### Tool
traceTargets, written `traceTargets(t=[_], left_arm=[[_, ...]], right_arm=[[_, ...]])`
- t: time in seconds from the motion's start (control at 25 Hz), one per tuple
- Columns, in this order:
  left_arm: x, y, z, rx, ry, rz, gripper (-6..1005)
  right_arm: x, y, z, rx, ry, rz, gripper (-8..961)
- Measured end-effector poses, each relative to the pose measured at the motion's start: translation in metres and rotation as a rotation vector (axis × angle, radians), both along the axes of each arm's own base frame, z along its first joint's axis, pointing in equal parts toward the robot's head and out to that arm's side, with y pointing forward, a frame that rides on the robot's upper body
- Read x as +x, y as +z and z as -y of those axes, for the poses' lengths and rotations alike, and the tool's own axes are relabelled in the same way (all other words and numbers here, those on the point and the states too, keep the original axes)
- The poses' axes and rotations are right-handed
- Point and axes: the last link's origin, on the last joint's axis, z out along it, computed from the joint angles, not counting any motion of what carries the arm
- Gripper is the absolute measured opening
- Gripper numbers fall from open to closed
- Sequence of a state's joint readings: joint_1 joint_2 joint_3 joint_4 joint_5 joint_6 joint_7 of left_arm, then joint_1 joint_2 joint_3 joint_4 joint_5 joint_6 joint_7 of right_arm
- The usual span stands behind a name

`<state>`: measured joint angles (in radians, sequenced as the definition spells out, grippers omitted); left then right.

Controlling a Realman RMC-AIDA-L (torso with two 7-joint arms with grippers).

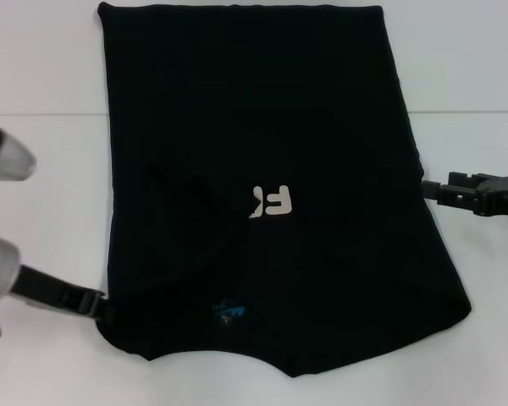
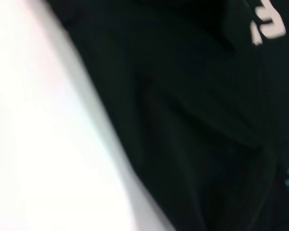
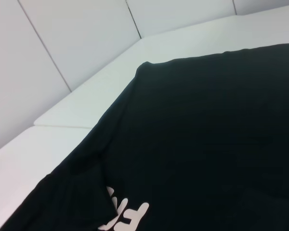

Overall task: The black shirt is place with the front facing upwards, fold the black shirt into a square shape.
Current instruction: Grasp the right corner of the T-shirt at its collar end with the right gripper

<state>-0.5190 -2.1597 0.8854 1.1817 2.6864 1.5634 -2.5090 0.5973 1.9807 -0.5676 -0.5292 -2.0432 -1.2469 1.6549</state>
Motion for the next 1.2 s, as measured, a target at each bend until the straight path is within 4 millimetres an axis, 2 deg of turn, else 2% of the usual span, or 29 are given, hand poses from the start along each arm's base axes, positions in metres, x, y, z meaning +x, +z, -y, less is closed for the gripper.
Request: traceTargets(t=[0.32,0.6,0.84,1.04,1.2], left_arm=[[-0.035,0.021,0.017,0.150,0.103,0.152,62],[-0.046,0.020,0.023,0.193,0.112,0.244,62],[-0.055,0.027,0.023,0.268,0.125,0.370,62],[-0.060,0.028,0.020,0.270,0.110,0.426,62],[-0.061,0.027,0.020,0.272,0.102,0.425,62]], right_arm=[[0.002,0.014,-0.003,-0.019,-0.114,-0.082,731],[0.007,0.032,-0.001,-0.131,-0.316,-0.164,731],[0.009,0.048,0.002,-0.307,-0.548,-0.117,730],[0.007,0.049,0.006,-0.396,-0.648,-0.062,730],[0.006,0.039,0.012,-0.447,-0.684,-0.060,730]])
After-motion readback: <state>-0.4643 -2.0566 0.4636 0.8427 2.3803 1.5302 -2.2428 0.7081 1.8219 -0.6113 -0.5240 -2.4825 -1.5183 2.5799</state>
